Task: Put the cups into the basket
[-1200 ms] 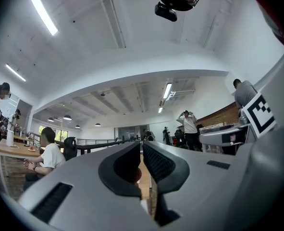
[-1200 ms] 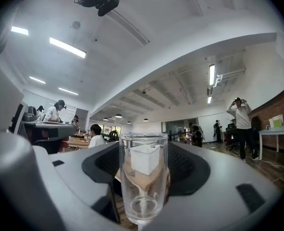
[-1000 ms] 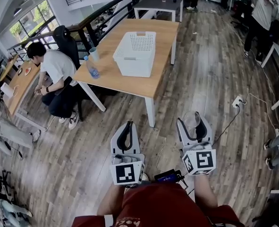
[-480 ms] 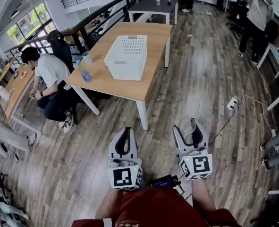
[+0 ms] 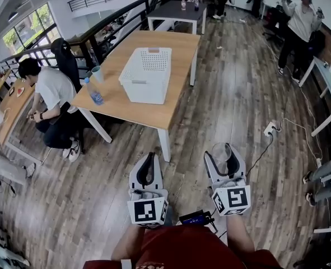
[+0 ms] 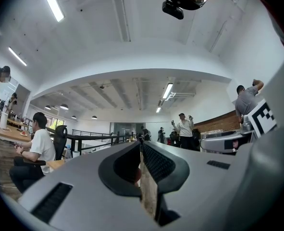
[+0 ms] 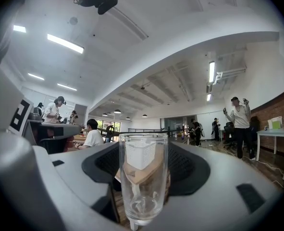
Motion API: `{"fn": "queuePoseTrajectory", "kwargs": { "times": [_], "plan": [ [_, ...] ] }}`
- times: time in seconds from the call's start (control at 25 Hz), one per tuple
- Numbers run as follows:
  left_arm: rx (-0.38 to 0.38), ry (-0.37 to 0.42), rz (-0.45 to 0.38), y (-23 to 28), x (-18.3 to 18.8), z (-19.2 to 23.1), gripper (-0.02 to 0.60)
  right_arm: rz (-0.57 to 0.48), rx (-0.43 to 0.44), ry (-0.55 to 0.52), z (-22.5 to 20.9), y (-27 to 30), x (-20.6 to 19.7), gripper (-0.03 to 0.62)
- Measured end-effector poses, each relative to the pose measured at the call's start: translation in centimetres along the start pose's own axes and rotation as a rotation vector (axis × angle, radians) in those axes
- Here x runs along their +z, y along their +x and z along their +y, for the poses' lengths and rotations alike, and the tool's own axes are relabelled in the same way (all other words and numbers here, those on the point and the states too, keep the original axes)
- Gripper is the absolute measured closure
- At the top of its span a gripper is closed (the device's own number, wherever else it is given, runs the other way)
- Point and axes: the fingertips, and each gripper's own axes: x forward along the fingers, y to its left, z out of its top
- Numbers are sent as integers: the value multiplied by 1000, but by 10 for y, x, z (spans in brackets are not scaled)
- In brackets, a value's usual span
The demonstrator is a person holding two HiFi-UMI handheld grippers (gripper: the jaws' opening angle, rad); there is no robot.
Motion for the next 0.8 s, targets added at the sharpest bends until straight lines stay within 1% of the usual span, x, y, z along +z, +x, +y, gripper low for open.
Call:
{"fn": "queuePoseTrajectory", "kwargs": {
  "times": [0.16, 0.52, 0.8],
  "plan": [
    [-2, -7, 6, 19, -3, 16, 558, 2, 10, -11, 5, 25, 1, 309],
    [39, -34, 20, 55, -16, 71, 558, 23, 27, -21, 21, 87, -2, 309],
    [51, -39, 29, 85, -20, 111, 558, 25, 34, -24, 35, 135, 4, 309]
  ]
}}
